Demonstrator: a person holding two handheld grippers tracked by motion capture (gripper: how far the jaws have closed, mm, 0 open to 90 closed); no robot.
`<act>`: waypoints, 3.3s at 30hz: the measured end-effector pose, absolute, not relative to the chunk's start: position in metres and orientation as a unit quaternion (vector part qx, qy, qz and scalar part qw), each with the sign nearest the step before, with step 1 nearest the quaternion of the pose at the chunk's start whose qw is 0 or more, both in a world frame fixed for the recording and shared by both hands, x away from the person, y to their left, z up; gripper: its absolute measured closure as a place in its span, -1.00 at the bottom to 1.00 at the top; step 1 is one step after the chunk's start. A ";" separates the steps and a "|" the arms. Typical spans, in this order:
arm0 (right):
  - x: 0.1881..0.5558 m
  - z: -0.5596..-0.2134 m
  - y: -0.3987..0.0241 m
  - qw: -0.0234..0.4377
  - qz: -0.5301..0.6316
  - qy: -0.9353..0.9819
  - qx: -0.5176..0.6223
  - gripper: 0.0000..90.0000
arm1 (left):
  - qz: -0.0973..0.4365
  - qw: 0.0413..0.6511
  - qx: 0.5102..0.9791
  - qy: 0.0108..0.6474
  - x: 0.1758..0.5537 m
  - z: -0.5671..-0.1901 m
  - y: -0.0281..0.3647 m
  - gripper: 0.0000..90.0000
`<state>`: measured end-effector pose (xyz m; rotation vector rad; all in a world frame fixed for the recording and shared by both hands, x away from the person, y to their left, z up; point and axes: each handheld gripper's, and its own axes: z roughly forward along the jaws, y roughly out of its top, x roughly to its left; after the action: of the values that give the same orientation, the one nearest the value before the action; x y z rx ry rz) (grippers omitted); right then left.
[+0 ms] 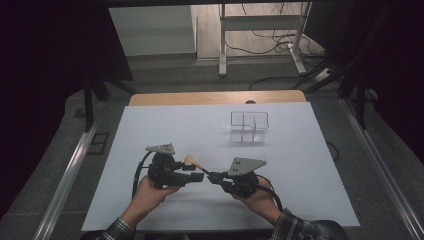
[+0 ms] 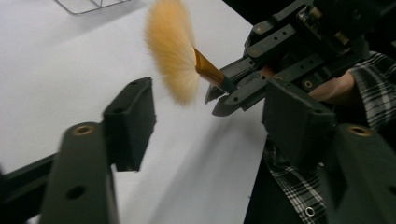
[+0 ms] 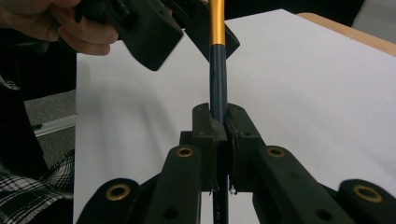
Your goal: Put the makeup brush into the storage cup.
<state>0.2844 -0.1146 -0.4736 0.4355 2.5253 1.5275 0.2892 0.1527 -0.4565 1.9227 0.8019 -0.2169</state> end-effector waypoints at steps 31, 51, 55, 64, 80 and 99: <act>0.282 -0.474 -0.098 0.066 0.460 0.875 0.136 -0.16 | -0.100 0.479 0.810 0.323 0.286 -0.455 0.148 0.85; 0.279 -0.475 -0.091 0.038 0.428 0.890 0.153 0.86 | -0.055 0.448 0.842 0.296 0.278 -0.450 0.132 0.83; 0.279 -0.473 -0.092 0.038 0.433 0.888 0.154 0.86 | -0.047 0.453 0.838 0.300 0.278 -0.450 0.132 0.43; 0.280 -0.470 -0.094 0.038 0.434 0.886 0.158 0.86 | -0.018 0.449 0.843 0.297 0.275 -0.450 0.131 -0.06; 0.283 -0.467 -0.099 0.052 0.436 0.884 0.159 0.86 | 0.000 0.433 0.850 0.300 0.275 -0.454 0.132 -0.54; 0.287 -0.462 -0.107 0.058 0.448 0.875 0.174 0.86 | 0.037 0.401 0.865 0.300 0.270 -0.463 0.133 -0.91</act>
<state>0.2866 -0.1066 -0.4619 0.5283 2.6519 1.3584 0.2703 0.1333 -0.4634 2.1873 0.7577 0.0940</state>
